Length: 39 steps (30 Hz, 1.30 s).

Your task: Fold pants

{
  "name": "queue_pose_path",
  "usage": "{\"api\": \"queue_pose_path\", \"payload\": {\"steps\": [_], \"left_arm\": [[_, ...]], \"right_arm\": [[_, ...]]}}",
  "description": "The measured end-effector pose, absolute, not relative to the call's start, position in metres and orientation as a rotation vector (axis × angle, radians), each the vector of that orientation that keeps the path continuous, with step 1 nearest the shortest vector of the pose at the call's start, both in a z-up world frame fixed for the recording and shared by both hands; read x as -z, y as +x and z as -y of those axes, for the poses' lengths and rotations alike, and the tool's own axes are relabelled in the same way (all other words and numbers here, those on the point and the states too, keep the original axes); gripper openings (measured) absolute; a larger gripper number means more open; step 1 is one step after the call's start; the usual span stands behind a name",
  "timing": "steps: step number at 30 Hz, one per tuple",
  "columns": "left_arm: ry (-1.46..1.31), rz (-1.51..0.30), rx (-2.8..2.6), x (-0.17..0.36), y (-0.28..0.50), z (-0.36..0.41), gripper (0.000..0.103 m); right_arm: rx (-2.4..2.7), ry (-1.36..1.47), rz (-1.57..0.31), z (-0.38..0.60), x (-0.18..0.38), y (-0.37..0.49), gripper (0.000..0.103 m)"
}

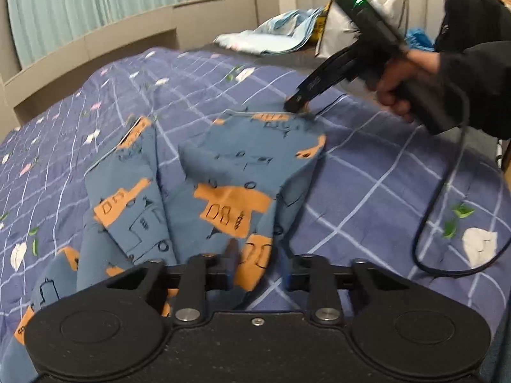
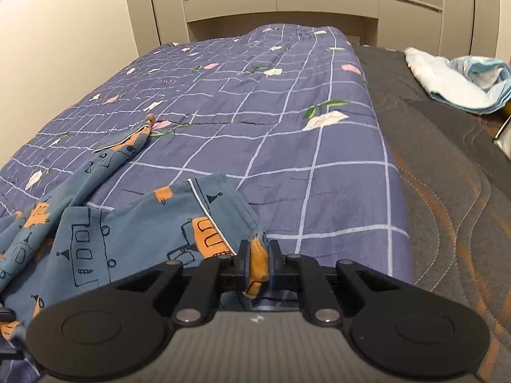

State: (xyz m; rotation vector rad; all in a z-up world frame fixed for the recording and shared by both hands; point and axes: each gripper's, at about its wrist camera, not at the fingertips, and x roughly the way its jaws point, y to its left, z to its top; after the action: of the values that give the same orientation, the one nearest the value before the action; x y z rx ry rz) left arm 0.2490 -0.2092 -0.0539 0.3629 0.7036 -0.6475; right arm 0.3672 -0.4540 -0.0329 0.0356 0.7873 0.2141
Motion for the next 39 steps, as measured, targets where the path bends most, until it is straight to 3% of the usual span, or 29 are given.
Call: {"api": "queue_pose_path", "payload": {"steps": [2, 7, 16, 18, 20, 24, 26, 27, 29, 30, 32, 34, 39], "left_arm": [[0.346, -0.702, 0.647, 0.052, 0.249, 0.207, 0.006], [0.252, -0.687, 0.683, 0.037, 0.245, 0.200, 0.001], [0.263, -0.757, 0.734, 0.055, 0.240, 0.211, 0.003], [0.225, -0.772, 0.742, 0.056, 0.241, 0.208, 0.011], [0.176, -0.772, 0.758, 0.050, 0.240, 0.203, 0.029], [0.141, -0.730, 0.739, 0.033, 0.235, 0.195, 0.054], [0.102, -0.705, 0.710, 0.023, 0.234, 0.188, 0.073], [0.078, -0.691, 0.693, 0.019, 0.234, 0.183, 0.077], [0.031, -0.666, 0.638, 0.011, 0.236, 0.170, 0.094], [0.010, -0.659, 0.602, 0.009, 0.239, 0.165, 0.098], [-0.038, -0.654, 0.511, 0.009, 0.246, 0.150, 0.102], [-0.097, -0.680, 0.441, 0.014, 0.255, 0.138, 0.102], [-0.242, -0.746, 0.411, 0.032, 0.271, 0.121, 0.102]], "right_arm": [[-0.209, 0.025, -0.769, 0.455, 0.028, 0.364, 0.011], [-0.191, -0.046, -0.716, 0.456, 0.009, 0.355, 0.011], [-0.127, -0.112, -0.711, 0.474, -0.007, 0.326, 0.011], [-0.127, -0.112, -0.749, 0.475, 0.005, 0.323, 0.012], [-0.137, -0.106, -0.772, 0.475, 0.016, 0.321, 0.014], [-0.144, -0.094, -0.779, 0.475, 0.018, 0.320, 0.024], [-0.142, -0.098, -0.776, 0.473, 0.012, 0.321, 0.044], [-0.142, -0.105, -0.768, 0.471, 0.007, 0.321, 0.050], [-0.147, -0.125, -0.747, 0.465, -0.003, 0.322, 0.066], [-0.157, -0.132, -0.738, 0.460, -0.009, 0.324, 0.071], [-0.183, -0.134, -0.720, 0.448, -0.020, 0.329, 0.095], [-0.218, -0.137, -0.701, 0.433, -0.028, 0.336, 0.103], [-0.300, -0.171, -0.697, 0.382, -0.043, 0.366, 0.103]]}}
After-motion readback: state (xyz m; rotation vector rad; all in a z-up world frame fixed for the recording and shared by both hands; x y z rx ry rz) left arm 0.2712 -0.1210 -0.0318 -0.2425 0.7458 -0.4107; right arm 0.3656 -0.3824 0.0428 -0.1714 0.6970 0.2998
